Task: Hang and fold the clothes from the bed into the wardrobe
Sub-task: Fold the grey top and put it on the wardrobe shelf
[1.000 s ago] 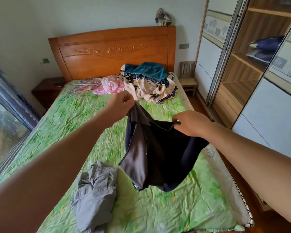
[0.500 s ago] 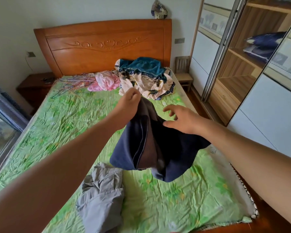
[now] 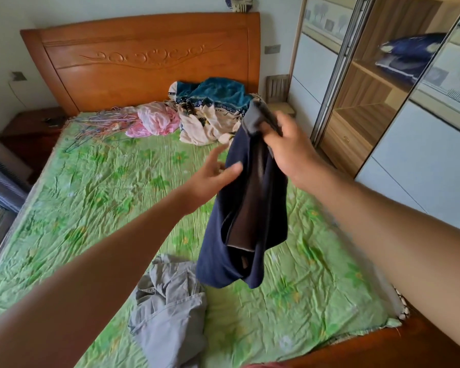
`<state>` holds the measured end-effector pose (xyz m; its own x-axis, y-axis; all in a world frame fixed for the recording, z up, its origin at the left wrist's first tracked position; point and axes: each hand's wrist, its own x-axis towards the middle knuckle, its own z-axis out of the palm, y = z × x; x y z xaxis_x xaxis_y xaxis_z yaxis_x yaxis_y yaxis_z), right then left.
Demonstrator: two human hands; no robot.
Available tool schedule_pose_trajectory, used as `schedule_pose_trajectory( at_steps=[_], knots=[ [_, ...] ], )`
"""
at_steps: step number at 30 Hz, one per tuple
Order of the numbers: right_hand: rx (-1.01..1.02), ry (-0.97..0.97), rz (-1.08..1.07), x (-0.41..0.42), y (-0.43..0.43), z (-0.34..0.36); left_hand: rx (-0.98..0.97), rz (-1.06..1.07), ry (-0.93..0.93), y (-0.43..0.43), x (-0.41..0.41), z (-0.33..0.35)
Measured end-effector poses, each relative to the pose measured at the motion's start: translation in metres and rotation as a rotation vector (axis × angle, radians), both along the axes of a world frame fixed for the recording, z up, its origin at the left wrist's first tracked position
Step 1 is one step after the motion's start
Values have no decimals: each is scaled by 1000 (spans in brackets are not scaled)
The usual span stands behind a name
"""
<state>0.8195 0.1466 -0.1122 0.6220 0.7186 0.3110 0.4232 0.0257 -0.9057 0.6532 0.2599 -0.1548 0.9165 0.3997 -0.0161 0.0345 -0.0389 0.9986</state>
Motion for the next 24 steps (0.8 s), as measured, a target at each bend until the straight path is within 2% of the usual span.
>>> schedule_pose_trajectory(
  at_steps=[1, 3, 4, 6, 9, 12, 13, 14, 16, 18, 19, 24],
  knots=[
    [21, 21, -16, 3, 2, 4, -23, -80, 65, -1, -7, -16],
    [29, 36, -40, 10, 3, 9, 146, -137, 253, -8, -12, -48],
    [12, 22, -64, 14, 2, 8, 255, -85, 318, -12, -10, -60],
    [-45, -45, -140, 24, -3, 2, 340, 60, 352, -20, -2, -74],
    [-239, -184, -223, 47, -18, -14, 197, 148, 281, -26, 16, -74],
    [-677, -364, -243, 66, -41, -45, 7, 203, 201, -29, 37, -55],
    [-746, -410, -235, 65, -47, -56, -69, 218, 164, -30, 44, -47],
    [-738, -453, -188, 60, -54, -67, -127, 233, 132, -32, 52, -38],
    [-593, -517, 32, 52, -63, -81, -207, 253, 105, -34, 67, -22],
    [-459, -510, 242, 49, -68, -92, -261, 282, 138, -37, 80, -10],
    [-400, -495, 281, 51, -69, -94, -285, 305, 166, -39, 85, -5],
    [-274, -194, 375, 76, -57, -86, -428, 400, 209, -51, 97, 16]
  ],
)
